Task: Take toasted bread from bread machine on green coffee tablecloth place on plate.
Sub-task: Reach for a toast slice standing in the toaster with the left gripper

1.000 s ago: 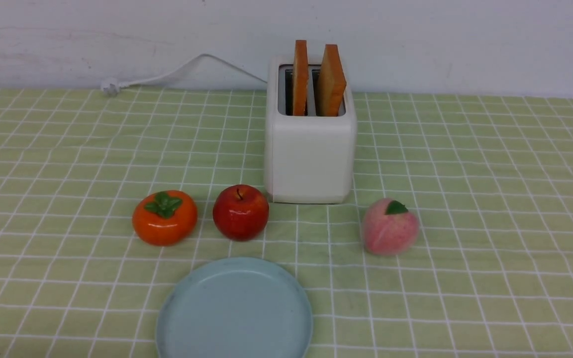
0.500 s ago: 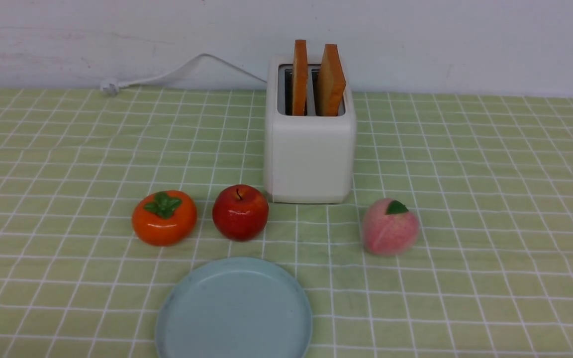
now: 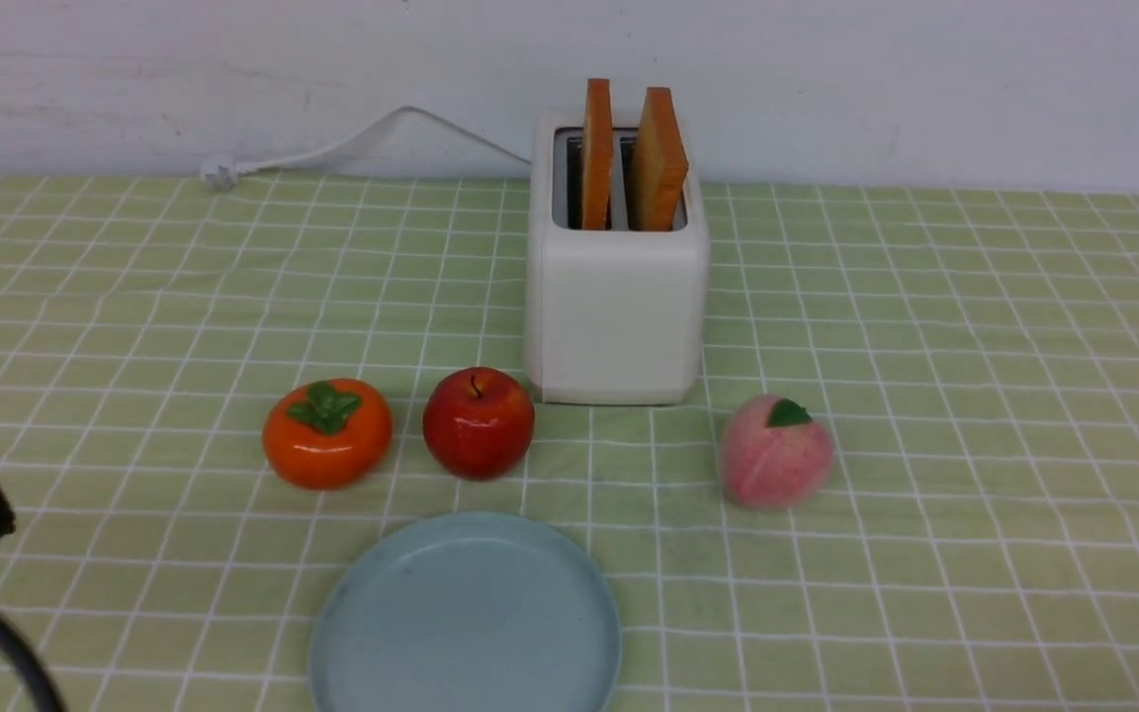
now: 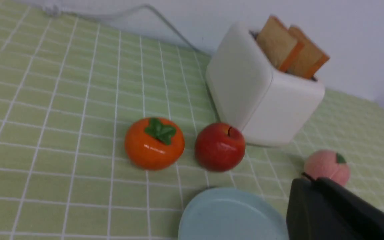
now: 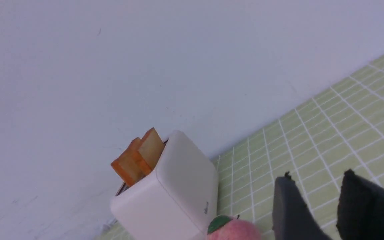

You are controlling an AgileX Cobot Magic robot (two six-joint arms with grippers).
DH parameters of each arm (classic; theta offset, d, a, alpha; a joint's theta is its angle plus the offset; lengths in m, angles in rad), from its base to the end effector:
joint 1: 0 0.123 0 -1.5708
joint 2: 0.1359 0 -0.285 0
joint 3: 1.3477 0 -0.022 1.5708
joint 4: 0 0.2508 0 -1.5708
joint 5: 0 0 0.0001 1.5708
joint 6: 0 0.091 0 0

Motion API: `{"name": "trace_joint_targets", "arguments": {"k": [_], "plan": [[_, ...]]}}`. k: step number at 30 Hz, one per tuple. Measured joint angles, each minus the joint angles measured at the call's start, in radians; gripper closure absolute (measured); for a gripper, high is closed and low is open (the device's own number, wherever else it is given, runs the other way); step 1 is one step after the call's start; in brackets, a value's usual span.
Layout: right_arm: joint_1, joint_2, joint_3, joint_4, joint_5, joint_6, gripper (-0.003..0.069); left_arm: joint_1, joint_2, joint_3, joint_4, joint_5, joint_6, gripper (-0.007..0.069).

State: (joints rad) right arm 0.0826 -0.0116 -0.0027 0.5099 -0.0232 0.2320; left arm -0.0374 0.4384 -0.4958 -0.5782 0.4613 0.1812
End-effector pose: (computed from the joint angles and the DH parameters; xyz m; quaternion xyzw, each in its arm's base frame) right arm 0.0547 0.0035 0.2166 0.2185 0.6257 0.2965 0.6876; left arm 0.0903 -0.0256 0.3138 -0.0468 0.7860 -0.2115 0.5791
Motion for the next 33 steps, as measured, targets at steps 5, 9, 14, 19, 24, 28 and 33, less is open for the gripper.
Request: {"name": "trace_joint_targets", "arguments": {"k": [5,9,14,19,24,28,33], "plan": [[0.000,0.106,-0.262,-0.091,0.366,-0.090,0.0580,-0.061,0.187,-0.092,-0.006,-0.110,0.112,0.0638],[0.000,0.266,-0.495,-0.162,0.649,-0.245,0.0636,-0.106,0.370,-0.204,-0.043,-0.167,0.152,0.0638],[0.000,0.399,-0.673,-0.189,0.815,-0.312,0.0643,-0.195,0.586,-0.344,-0.065,-0.179,0.200,0.0638],[0.000,0.452,-0.749,-0.159,0.854,-0.326,0.0641,-0.331,0.813,-0.493,-0.073,-0.251,0.278,0.0628],[0.000,0.459,-0.751,-0.127,0.855,-0.384,0.0634,-0.364,0.973,-0.617,-0.109,-0.339,0.289,0.0491],[0.000,0.460,-0.752,-0.115,0.855,-0.445,0.0629,-0.365,1.126,-0.732,-0.189,-0.395,0.291,0.0292],[0.000,0.460,-0.726,-0.093,0.854,-0.458,0.0627,-0.365,1.304,-0.882,-0.233,-0.400,0.296,0.0144]]}}
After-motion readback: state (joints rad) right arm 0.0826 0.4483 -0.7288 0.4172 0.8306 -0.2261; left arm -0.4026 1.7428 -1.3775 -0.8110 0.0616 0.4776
